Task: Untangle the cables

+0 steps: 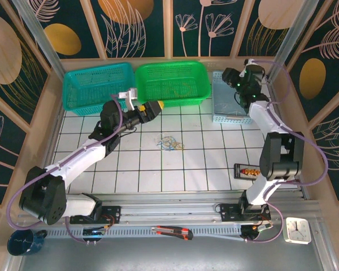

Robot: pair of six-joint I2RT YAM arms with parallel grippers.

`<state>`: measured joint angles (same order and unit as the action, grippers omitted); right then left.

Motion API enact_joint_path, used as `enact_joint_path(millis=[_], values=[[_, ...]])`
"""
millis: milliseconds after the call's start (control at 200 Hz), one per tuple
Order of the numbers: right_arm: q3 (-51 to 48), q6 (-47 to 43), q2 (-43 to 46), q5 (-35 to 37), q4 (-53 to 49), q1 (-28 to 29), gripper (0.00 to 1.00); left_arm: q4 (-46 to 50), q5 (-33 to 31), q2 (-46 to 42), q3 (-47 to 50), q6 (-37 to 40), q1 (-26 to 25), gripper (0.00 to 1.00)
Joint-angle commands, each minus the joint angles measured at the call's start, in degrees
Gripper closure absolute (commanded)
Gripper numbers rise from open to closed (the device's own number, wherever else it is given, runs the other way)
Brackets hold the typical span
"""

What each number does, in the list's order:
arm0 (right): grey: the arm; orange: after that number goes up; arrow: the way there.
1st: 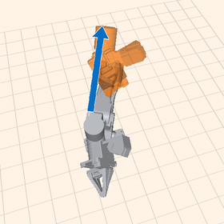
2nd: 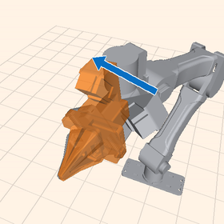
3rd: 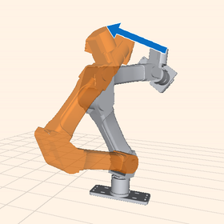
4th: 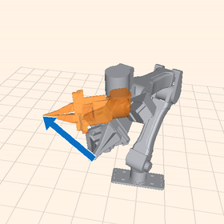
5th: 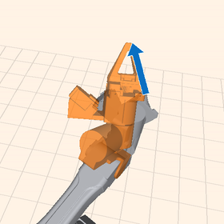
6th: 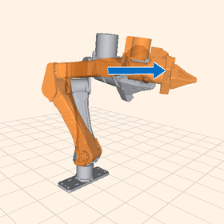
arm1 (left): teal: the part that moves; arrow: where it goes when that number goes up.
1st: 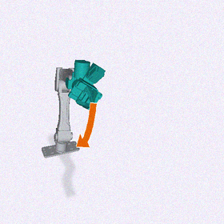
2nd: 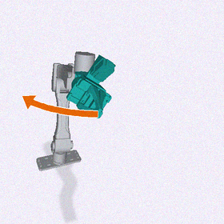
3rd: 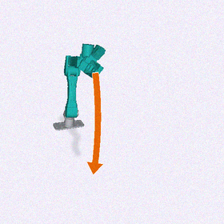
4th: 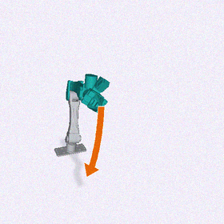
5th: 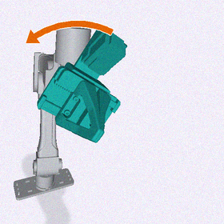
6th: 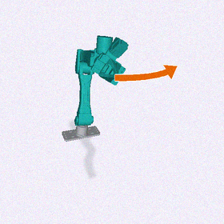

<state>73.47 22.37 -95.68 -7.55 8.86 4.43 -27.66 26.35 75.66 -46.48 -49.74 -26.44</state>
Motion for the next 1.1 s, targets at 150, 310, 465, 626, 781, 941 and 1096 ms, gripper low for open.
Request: enact_joint_path(millis=[150,310,465,626,781,941,1096], values=[[-9.9,1.0,7.6,-3.0,2.7,9.9,0.4,-2.1,-2.8,-1.1,3.6,1.0,-0.1,0.01],[-16.8,2.4,9.9,-2.8,2.4,17.5,0.4,-1.8,-4.5,-1.5,6.5,1.0,0.2,0.01],[-23.0,5.1,10.1,0.0,2.2,25.5,0.4,-1.7,-4.8,-2.5,9.8,0.6,1.6,0.01],[-27.2,10.1,9.5,2.9,1.9,32.2,0.39,-1.0,-4.8,-4.2,13.1,0.4,3.6,0.01],[-31.1,15.5,11.3,5.6,3.8,36.2,0.39,0.0,-5.0,-6.0,15.2,0.3,6.1,0.01],[-31.4,18.9,12.3,7.5,3.1,37.7,0.38,2.8,-5.7,-6.9,14.4,-0.1,7.9,0.01],[-28.5,19.3,10.3,7.6,0.1,38.3,0.37,7.4,-9.2,-7.8,10.8,0.5,8.1,0.01]])
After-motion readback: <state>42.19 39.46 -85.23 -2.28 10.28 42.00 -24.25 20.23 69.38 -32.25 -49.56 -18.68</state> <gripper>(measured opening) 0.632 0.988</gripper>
